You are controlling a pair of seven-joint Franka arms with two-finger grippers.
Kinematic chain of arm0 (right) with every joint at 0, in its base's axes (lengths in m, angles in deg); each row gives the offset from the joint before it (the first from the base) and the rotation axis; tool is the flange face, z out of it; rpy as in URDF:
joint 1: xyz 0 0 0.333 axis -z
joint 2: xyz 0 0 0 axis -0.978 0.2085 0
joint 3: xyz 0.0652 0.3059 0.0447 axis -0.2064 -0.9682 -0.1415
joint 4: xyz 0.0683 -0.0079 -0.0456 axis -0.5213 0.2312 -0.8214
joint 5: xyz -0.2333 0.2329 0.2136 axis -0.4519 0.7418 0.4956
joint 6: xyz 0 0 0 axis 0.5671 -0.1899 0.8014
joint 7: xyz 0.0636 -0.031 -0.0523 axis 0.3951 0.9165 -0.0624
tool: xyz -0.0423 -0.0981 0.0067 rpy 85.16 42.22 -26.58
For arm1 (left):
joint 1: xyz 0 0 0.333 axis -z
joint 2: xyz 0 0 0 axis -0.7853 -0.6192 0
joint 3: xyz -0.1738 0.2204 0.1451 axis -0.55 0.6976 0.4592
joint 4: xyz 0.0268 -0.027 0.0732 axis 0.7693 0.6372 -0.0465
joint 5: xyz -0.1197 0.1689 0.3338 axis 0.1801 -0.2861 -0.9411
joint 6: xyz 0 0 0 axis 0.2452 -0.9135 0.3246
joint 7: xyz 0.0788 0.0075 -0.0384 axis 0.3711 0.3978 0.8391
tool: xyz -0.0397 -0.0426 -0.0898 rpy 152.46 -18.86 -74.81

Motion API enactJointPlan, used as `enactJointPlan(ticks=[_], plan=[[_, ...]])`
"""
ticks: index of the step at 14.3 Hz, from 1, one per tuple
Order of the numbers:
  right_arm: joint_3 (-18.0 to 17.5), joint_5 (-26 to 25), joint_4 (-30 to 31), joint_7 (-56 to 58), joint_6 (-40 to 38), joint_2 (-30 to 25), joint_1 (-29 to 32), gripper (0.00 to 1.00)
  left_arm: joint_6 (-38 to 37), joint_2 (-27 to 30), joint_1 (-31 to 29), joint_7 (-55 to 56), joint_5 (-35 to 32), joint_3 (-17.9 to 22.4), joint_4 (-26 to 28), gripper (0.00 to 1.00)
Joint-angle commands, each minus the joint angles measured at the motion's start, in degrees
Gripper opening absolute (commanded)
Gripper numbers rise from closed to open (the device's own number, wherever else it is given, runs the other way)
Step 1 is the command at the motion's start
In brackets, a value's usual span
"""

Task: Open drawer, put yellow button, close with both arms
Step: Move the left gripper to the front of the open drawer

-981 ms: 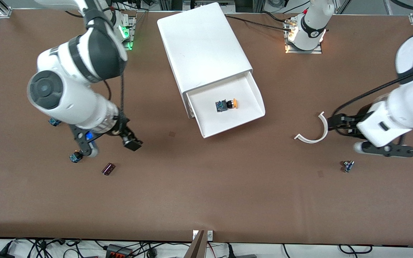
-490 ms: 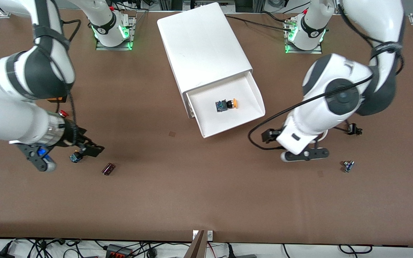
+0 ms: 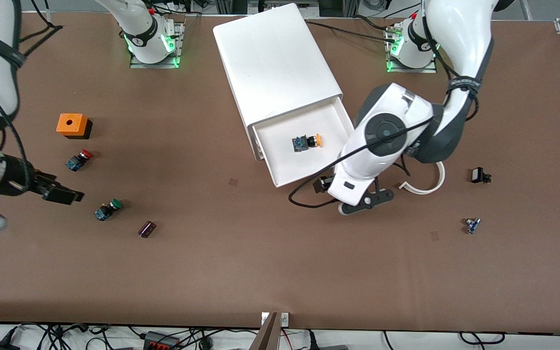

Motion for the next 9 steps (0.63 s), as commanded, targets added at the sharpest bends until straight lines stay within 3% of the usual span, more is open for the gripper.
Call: enactJointPlan(ticks=[1, 3, 7, 9], plan=[[-1.5, -3.2, 9.4, 8.2, 0.4, -9.3, 3.6, 1.0, 5.1, 0.2, 0.9, 1.4, -0.4, 0.6, 3.4, 1.0], [-2.3, -3.4, 9.7, 13.8, -0.2, -11.9, 6.4, 1.0, 6.3, 0.4, 1.0, 1.4, -0.7, 0.5, 5.2, 1.0], [-6.7, -9.3, 10.5, 24.3, -0.7, -15.1, 11.6, 1.0, 6.1, 1.8, 1.1, 2.0, -0.2, -0.4, 8.7, 1.0], [-6.6, -9.9, 11.2, 24.6, -1.2, -15.3, 11.3, 1.0, 5.9, 3.0, -0.1, 2.3, 0.1, -4.0, 11.4, 1.0]])
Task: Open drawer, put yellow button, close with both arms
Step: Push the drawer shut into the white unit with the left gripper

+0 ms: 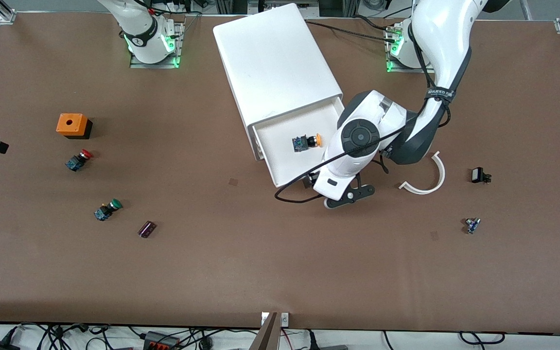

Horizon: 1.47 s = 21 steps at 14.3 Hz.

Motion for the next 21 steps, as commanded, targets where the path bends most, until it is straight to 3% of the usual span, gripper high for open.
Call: enactJointPlan(ticks=[1, 7, 11, 13, 15, 21], plan=[[-1.9, -2.5, 2.6, 1.8, -0.2, -1.6, 0.8, 1.0, 0.2, 4.0, -1.1, 1.4, 0.2, -3.7, 5.8, 1.0], [-2.0, -4.1, 7.2, 0.8, 0.0, -4.9, -1.1, 1.0, -4.3, 5.1, -0.5, 3.6, 0.3, -9.3, 8.1, 1.0], [-2.0, -4.1, 17.4, 0.9, 5.5, -11.1, -1.2, 1.0, -7.6, 5.1, -1.1, 3.2, 0.6, -11.9, 8.4, 1.0], [-2.0, -4.2, 20.3, 0.9, 6.3, -13.3, -1.4, 1.0, -7.7, 4.6, -1.9, 2.5, 6.6, -12.2, 8.4, 1.0], [-1.9, -4.1, 23.2, 0.9, 8.0, -15.0, -1.3, 1.0, -7.6, 4.4, -1.8, 2.6, 8.2, -12.2, 8.5, 1.0], [-1.9, -4.6, 23.2, 1.0, 8.5, -15.0, -2.3, 1.0, -7.7, 4.3, -1.3, 2.7, 8.9, -12.4, 8.5, 1.0]])
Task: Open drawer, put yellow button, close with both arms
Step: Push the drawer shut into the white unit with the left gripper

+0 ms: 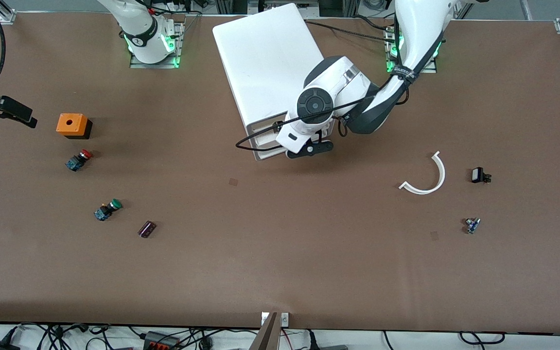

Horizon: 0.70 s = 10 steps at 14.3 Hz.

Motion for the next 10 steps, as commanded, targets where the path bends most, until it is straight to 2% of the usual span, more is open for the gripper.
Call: enactJointPlan(ticks=[1, 8, 9, 10], plan=[[-0.2, -1.2, 1.1, 0.4, 0.7, -1.2, -1.0, 1.0, -0.4, 0.8, -0.6, -0.6, 1.6, -1.0, 0.8, 1.0], [-0.2, -0.6, -0.7, 0.2, 0.3, -0.9, -1.1, 1.0, -1.3, 1.4, -1.5, -0.8, -0.2, -0.2, -0.7, 1.0], [-0.2, -0.6, -0.7, 0.2, 0.3, -0.9, -1.2, 1.0, -1.1, 1.4, -1.6, -0.8, -3.4, 0.2, -2.0, 1.0], [-0.3, -0.6, -0.7, 0.3, 0.3, -0.8, -1.1, 1.0, -1.1, 1.8, -2.4, -0.8, -9.9, 0.1, -3.6, 1.0]])
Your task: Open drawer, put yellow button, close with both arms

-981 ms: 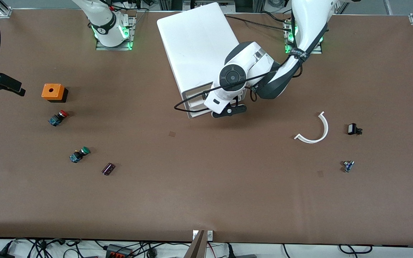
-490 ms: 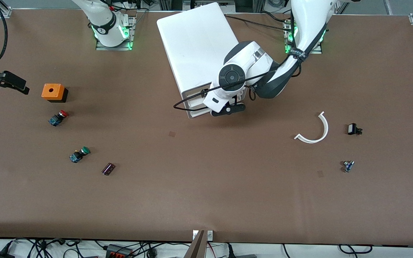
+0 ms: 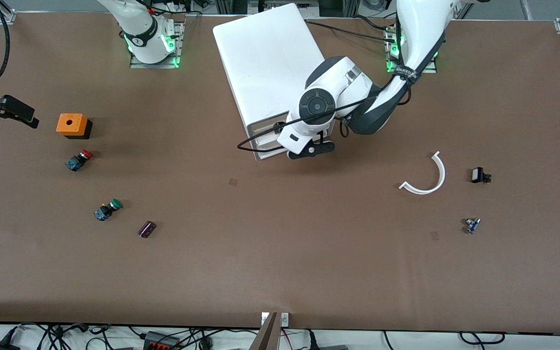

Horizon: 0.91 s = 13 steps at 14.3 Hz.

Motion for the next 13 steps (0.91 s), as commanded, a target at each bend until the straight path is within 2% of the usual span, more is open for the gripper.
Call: enactJointPlan(ticks=[1, 3, 7, 13], plan=[[-0.2, -0.4, 0.1, 0.3, 0.0, -0.7, -0.2, 1.0, -1.0, 1.8, -2.6, -0.7, -12.4, -0.5, -3.4, 1.0], [-0.2, -0.4, 0.1, 0.3, -0.5, -0.7, -0.2, 1.0, -1.0, 2.7, -5.8, -2.1, -17.0, -0.8, -3.9, 1.0], [-0.2, -0.4, 0.2, 0.2, -0.9, -0.3, -0.2, 1.0, -1.0, 5.6, -14.5, -16.7, -17.2, -0.8, -3.9, 1.0], [-0.2, -0.3, 0.3, 0.2, -0.9, -0.5, -0.2, 1.0, -2.8, 11.7, -22.3, -29.6, -16.5, -0.9, -3.9, 1.0]])
